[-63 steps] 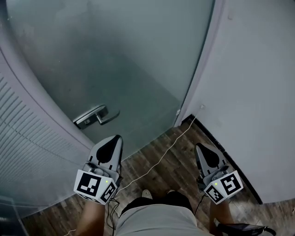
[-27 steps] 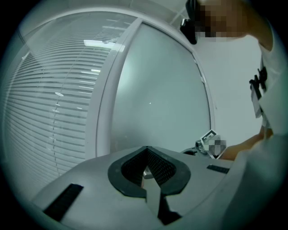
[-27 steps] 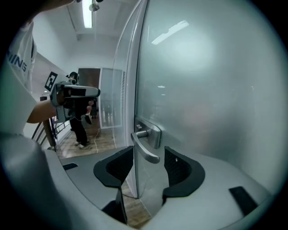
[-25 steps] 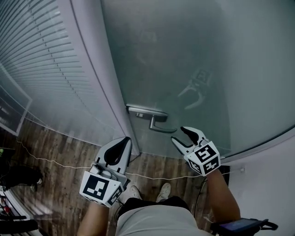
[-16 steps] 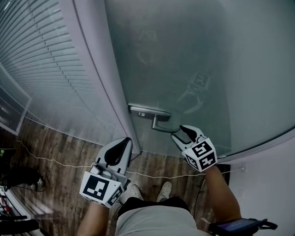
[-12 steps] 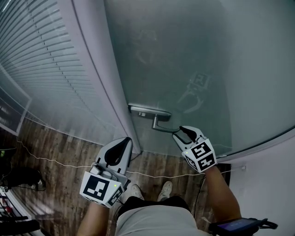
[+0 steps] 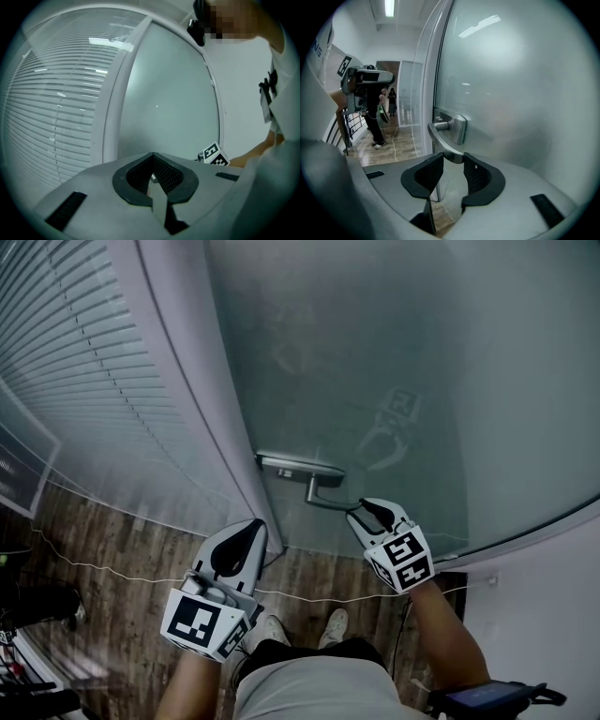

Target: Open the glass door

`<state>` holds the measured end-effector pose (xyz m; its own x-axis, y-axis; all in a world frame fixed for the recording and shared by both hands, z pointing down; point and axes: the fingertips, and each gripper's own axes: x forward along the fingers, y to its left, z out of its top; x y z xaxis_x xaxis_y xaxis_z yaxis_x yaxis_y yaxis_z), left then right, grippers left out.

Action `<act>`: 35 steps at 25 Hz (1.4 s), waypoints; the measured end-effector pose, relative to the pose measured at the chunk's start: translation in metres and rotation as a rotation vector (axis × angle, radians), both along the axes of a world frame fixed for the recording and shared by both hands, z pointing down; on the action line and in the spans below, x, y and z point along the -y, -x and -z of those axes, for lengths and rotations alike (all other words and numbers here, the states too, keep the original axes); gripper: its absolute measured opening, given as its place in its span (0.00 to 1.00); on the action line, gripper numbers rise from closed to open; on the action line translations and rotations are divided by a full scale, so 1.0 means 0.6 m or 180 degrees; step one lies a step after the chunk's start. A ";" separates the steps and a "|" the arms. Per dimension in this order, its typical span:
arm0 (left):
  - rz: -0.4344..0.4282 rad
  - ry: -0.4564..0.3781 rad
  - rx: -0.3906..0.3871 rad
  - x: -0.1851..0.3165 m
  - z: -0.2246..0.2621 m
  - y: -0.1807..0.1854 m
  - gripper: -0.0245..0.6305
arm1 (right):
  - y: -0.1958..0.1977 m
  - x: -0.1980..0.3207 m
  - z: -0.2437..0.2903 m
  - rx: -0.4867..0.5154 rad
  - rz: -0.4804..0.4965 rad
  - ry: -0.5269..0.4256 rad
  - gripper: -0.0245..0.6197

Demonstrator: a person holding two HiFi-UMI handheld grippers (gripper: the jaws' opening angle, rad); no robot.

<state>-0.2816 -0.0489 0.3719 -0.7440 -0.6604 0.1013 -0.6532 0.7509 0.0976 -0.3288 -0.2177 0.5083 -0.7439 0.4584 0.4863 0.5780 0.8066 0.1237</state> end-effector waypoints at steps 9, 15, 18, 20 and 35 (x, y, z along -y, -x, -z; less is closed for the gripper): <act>0.0008 0.0015 0.0003 0.003 -0.014 -0.013 0.04 | 0.020 0.011 -0.013 0.0006 -0.0079 0.0015 0.25; 0.0034 0.0031 0.0019 -0.006 -0.017 -0.035 0.04 | 0.028 0.015 -0.019 0.0004 -0.0097 -0.0029 0.25; 0.0071 0.0041 0.0031 -0.012 -0.013 -0.016 0.04 | 0.061 0.018 -0.019 -0.0012 -0.0087 -0.0102 0.25; 0.0083 0.0035 0.0051 -0.023 -0.013 -0.033 0.04 | 0.053 0.015 -0.021 -0.0005 -0.0114 -0.0129 0.25; 0.0189 0.0012 -0.0012 -0.002 -0.016 0.031 0.04 | 0.202 0.071 -0.030 -0.0149 -0.0299 -0.0043 0.25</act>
<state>-0.3004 -0.0476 0.3817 -0.7815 -0.6148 0.1065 -0.6072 0.7886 0.0970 -0.4500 -0.2600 0.5261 -0.7595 0.3810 0.5272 0.5053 0.8560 0.1094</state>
